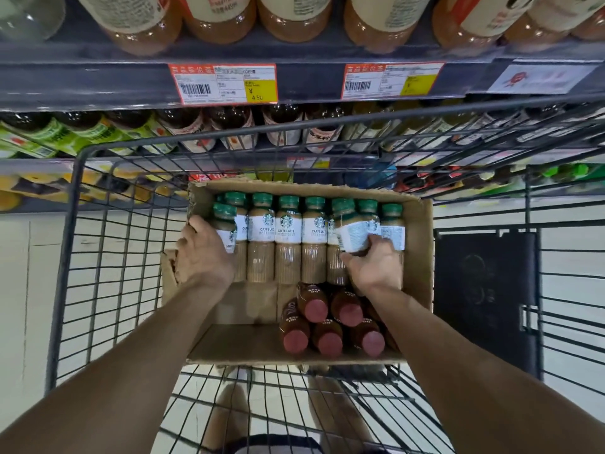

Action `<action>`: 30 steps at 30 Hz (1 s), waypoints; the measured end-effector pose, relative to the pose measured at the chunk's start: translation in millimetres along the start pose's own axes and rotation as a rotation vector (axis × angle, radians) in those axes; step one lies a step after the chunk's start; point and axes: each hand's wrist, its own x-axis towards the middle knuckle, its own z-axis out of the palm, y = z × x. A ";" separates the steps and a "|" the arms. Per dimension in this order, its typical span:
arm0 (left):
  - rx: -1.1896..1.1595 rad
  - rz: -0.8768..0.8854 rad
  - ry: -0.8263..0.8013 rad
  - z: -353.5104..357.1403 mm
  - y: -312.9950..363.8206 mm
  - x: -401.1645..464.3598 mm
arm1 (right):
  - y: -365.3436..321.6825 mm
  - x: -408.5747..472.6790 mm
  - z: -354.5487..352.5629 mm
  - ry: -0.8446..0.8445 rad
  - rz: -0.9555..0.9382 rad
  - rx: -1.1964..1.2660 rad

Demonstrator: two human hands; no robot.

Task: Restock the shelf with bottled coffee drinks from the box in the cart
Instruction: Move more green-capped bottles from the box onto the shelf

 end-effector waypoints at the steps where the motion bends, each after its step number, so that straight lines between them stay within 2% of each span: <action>1: -0.063 -0.001 -0.004 -3.1 0.3 -1.7 | -3.2 -2.3 0.8 -0.005 -0.015 0.010; 5: -0.299 0.064 -0.018 -15.7 3.1 -4.0 | -11.0 -8.6 1.9 0.027 -0.082 0.092; 9: -0.492 0.125 -0.146 -30.6 11.8 -8.9 | -24.3 -22.6 -2.5 0.016 -0.103 0.227; 11: -0.553 0.154 -0.158 -40.6 14.4 -12.5 | -35.3 -34.0 -5.8 0.026 -0.138 0.263; 17: -0.637 0.256 -0.099 -92.4 20.6 -34.1 | -75.0 -73.0 -24.5 0.083 -0.245 0.313; 30: -0.681 0.526 0.032 -239.9 -4.1 -105.1 | -140.3 -186.8 -99.2 0.128 -0.451 0.680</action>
